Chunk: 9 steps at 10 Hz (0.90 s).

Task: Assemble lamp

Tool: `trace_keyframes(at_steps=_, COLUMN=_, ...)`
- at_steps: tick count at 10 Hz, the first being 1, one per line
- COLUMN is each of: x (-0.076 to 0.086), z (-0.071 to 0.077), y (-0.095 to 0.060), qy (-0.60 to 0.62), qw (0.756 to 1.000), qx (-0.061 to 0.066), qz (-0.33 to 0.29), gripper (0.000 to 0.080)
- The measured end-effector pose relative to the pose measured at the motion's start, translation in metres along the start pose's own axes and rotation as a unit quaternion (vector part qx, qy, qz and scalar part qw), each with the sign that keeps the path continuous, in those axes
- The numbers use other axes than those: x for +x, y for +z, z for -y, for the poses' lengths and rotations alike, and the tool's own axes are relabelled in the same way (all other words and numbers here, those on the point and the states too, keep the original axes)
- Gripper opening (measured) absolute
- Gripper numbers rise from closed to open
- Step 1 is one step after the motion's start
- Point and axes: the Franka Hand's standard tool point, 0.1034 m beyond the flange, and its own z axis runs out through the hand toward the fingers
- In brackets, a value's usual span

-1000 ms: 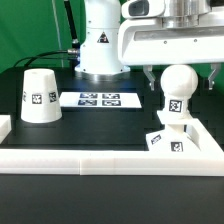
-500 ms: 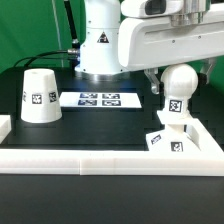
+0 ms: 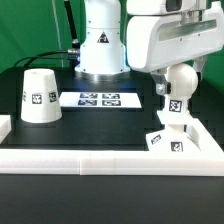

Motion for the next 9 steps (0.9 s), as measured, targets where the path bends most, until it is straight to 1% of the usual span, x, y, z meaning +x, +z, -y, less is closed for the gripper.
trace_keyframes(at_steps=2, x=-0.0006, z=-0.0012, y=-0.0001, qy=-0.07, qw=0.997, qx=-0.011, qz=0.008, gripper=0.0699)
trace_keyframes(at_steps=6, x=-0.0007, z=-0.0036, y=-0.0008, qy=-0.171, qw=0.985, qx=-0.019, qz=0.016, gripper=0.0699)
trace_keyframes(at_steps=8, x=-0.0018, z=-0.0022, y=-0.0006, qy=-0.171, qw=0.985, qx=-0.014, qz=0.021, gripper=0.069)
trace_keyframes(at_steps=9, x=-0.0021, z=-0.0027, y=-0.0004, qy=-0.17, qw=0.985, qx=-0.014, qz=0.021, gripper=0.069)
